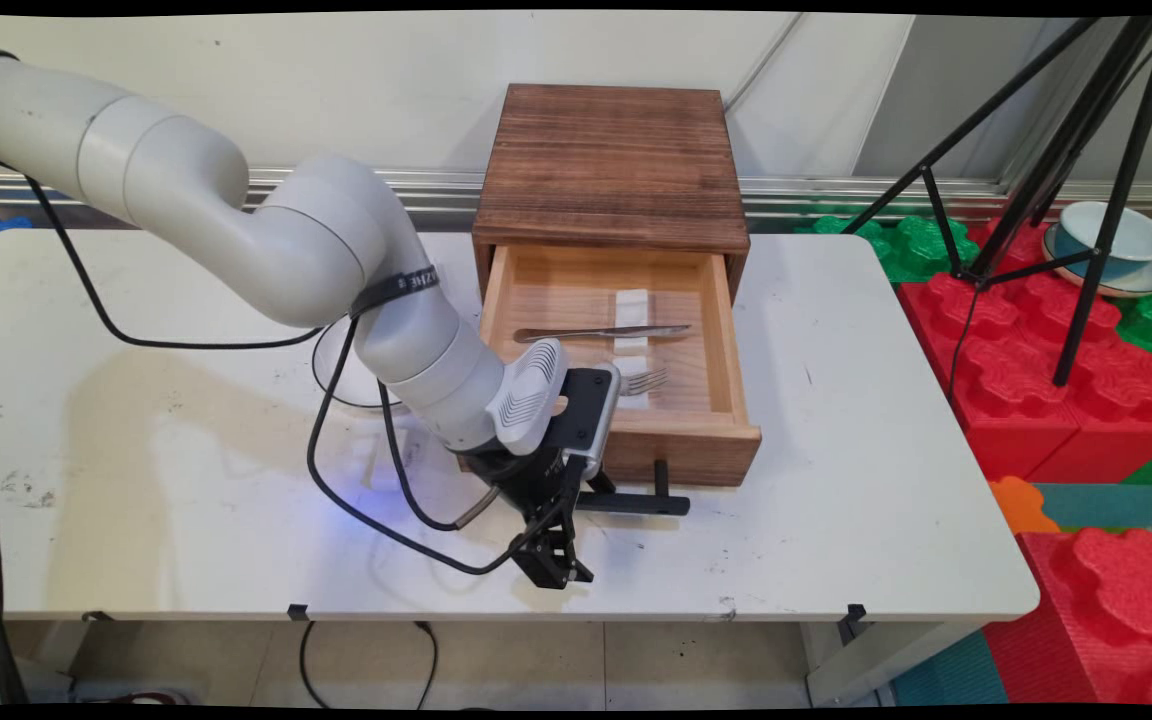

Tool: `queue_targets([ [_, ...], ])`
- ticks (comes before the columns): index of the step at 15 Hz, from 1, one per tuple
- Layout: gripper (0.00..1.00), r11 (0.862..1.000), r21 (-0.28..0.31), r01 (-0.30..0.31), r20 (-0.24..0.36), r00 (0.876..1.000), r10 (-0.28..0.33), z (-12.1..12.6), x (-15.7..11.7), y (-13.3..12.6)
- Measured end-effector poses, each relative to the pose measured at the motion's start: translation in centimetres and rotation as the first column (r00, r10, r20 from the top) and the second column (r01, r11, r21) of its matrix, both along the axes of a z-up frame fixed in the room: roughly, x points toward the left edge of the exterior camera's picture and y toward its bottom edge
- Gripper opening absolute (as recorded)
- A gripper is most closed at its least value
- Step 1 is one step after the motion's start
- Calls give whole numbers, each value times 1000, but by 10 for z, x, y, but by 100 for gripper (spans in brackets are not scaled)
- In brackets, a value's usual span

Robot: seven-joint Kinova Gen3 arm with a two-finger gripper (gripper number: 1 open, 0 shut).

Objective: Open the drawer

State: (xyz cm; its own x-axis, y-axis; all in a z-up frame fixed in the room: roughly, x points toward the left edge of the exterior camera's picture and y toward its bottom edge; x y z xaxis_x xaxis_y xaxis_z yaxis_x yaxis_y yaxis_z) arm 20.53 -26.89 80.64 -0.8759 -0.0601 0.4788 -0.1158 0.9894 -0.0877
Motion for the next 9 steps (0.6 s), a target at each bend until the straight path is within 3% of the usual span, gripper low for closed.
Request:
queue_targets([
  [9,100,1000,4,-5,-2,1000,5,3,1,10],
])
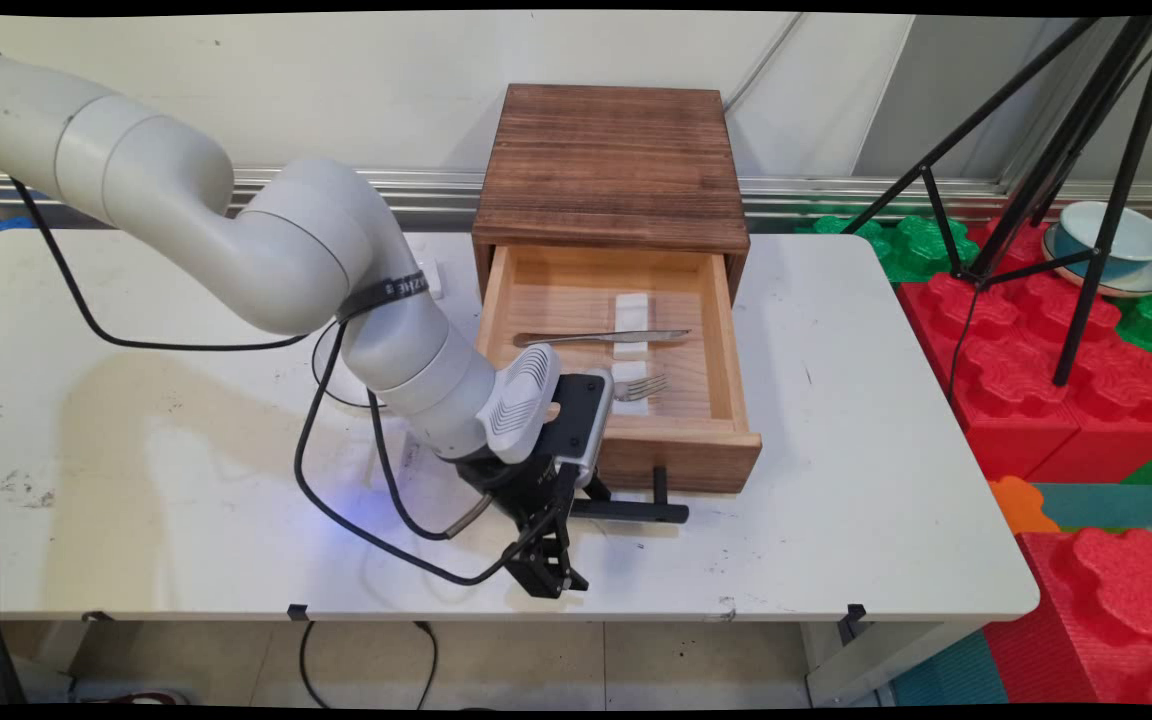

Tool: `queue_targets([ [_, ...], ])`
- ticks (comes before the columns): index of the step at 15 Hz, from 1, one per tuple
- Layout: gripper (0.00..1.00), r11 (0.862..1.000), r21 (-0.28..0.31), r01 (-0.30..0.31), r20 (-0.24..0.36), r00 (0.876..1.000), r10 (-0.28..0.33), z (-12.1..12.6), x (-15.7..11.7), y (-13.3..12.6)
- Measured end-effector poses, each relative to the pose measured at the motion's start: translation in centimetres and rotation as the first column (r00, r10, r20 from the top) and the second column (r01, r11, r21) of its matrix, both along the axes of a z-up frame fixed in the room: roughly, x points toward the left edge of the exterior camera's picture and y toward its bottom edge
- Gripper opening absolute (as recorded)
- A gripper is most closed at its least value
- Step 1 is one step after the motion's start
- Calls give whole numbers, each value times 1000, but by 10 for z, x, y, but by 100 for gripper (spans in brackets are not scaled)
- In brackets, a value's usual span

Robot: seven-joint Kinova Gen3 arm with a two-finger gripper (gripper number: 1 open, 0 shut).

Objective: Open the drawer

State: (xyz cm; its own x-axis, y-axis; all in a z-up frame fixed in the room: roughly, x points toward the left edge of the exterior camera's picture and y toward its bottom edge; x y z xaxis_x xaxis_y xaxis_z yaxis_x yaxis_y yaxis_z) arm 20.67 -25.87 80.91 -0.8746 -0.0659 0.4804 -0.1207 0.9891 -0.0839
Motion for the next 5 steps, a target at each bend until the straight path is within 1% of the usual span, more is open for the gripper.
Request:
queue_targets([
  [5,100,1000,4,0,-3,1000,0,0,0,6],
])
